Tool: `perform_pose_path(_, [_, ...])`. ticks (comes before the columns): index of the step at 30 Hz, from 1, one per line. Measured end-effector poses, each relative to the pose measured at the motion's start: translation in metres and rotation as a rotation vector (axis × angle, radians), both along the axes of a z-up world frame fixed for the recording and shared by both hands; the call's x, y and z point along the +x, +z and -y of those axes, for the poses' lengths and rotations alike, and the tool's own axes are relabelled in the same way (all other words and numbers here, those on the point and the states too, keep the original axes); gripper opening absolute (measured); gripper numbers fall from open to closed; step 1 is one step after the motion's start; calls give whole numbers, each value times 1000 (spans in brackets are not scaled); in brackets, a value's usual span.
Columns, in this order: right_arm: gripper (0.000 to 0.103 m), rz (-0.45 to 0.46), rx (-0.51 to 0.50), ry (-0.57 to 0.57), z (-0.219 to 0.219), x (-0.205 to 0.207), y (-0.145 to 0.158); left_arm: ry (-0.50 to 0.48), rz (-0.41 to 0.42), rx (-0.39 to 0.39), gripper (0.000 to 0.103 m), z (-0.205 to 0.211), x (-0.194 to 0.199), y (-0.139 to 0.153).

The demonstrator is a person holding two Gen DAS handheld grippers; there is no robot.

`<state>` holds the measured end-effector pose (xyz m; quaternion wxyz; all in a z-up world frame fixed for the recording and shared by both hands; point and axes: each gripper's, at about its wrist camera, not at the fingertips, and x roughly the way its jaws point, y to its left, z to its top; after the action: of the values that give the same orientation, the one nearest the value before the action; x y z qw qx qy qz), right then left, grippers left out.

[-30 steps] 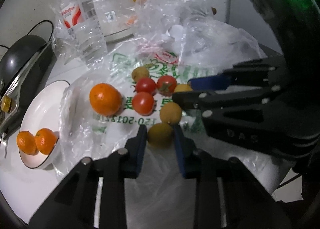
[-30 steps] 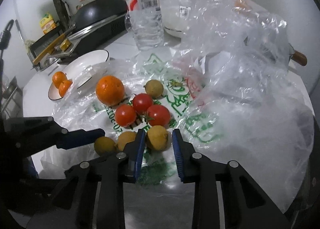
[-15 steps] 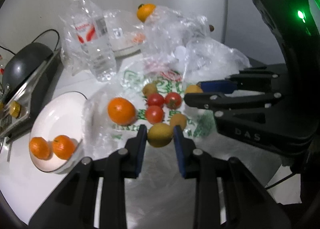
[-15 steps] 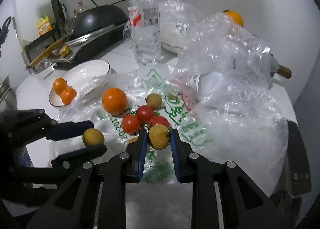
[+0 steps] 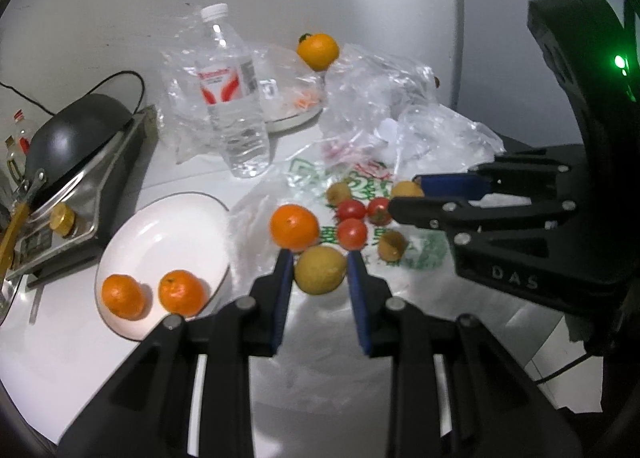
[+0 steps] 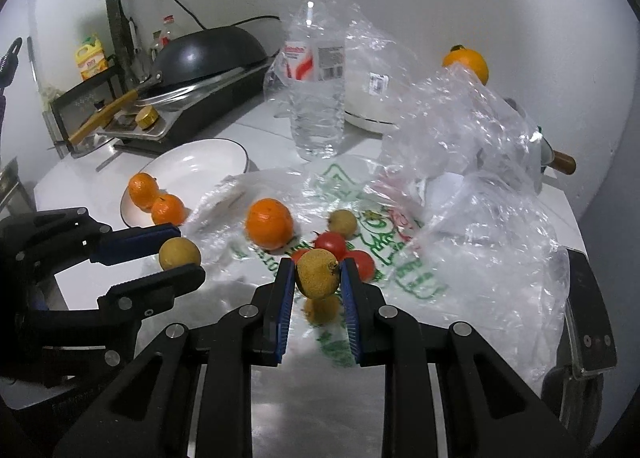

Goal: Organize fruits
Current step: 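Carry the yellow-green fruit with the right tool over the white plate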

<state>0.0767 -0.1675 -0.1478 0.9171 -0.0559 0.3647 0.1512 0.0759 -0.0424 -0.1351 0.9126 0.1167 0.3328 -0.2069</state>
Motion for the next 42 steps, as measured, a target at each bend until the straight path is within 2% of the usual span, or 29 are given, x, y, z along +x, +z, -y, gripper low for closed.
perform_pose_path(20, [25,10,-25,84,-62,6,5,108,28,-25,28,-66,3,4])
perform_pose_path(42, [25,-18,-64,147,-106,27,-2,216,-9,-42,28,-120,31,-17])
